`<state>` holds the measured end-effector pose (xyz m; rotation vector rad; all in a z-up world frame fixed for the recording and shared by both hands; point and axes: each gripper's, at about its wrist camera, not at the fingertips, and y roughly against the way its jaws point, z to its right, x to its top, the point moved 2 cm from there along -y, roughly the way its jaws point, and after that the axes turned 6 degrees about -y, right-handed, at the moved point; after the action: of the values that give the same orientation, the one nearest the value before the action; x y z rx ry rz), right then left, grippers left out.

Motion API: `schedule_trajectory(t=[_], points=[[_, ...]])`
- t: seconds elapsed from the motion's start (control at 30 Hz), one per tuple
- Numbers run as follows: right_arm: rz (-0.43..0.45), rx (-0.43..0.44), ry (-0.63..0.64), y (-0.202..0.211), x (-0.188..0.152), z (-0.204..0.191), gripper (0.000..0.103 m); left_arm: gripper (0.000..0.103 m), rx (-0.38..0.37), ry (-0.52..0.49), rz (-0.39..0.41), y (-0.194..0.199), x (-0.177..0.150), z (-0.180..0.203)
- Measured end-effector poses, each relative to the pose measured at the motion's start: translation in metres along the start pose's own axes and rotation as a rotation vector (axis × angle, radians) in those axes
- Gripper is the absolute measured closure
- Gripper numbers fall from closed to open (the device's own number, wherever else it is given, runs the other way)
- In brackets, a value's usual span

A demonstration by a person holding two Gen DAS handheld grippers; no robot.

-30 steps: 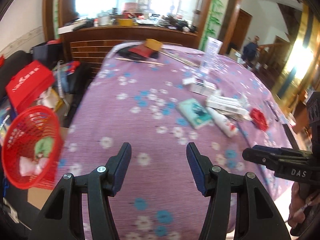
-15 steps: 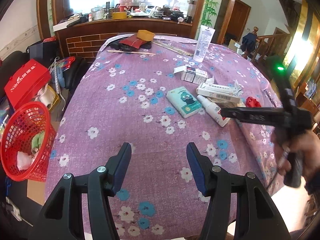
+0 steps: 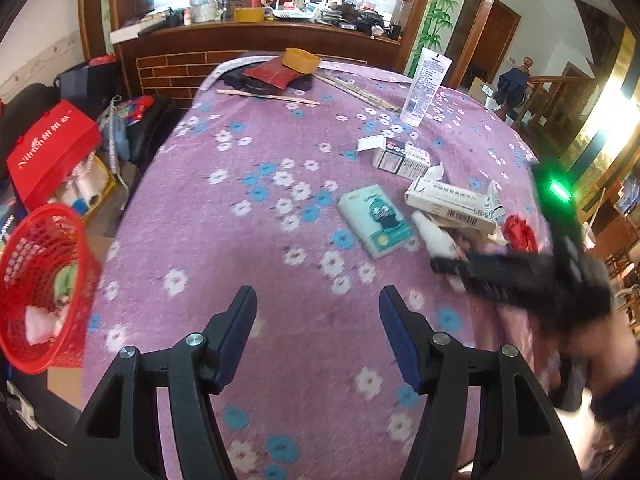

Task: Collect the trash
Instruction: 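Grasp the white spray bottle with the right tool while the left tool grasps the green tissue pack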

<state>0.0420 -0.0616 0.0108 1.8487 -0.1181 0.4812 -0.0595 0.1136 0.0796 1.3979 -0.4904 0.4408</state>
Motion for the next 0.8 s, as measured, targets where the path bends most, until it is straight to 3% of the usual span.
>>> schedule_trajectory(t=[0.07, 0.23, 0.47, 0.7, 0.8], points=[[0.021, 0.011, 0.0, 0.017, -0.014, 0.003, 0.07, 0.034, -0.014, 0.008, -0.02, -0.013, 0.009, 0.005], [0.075, 0.03, -0.034, 0.054, -0.048, 0.012, 0.07, 0.034, -0.057, 0.039, -0.096, -0.056, 0.033, 0.02], [0.137, 0.0, -0.105, 0.088, -0.07, 0.04, 0.071, 0.034, -0.055, 0.083, -0.178, -0.108, 0.058, 0.036], [0.168, -0.042, -0.17, 0.112, -0.087, 0.068, 0.071, 0.034, 0.028, 0.044, -0.22, -0.15, 0.068, 0.044], [0.167, -0.056, -0.183, 0.117, -0.094, 0.075, 0.071, 0.035, 0.046, 0.018, -0.193, -0.153, 0.07, 0.045]])
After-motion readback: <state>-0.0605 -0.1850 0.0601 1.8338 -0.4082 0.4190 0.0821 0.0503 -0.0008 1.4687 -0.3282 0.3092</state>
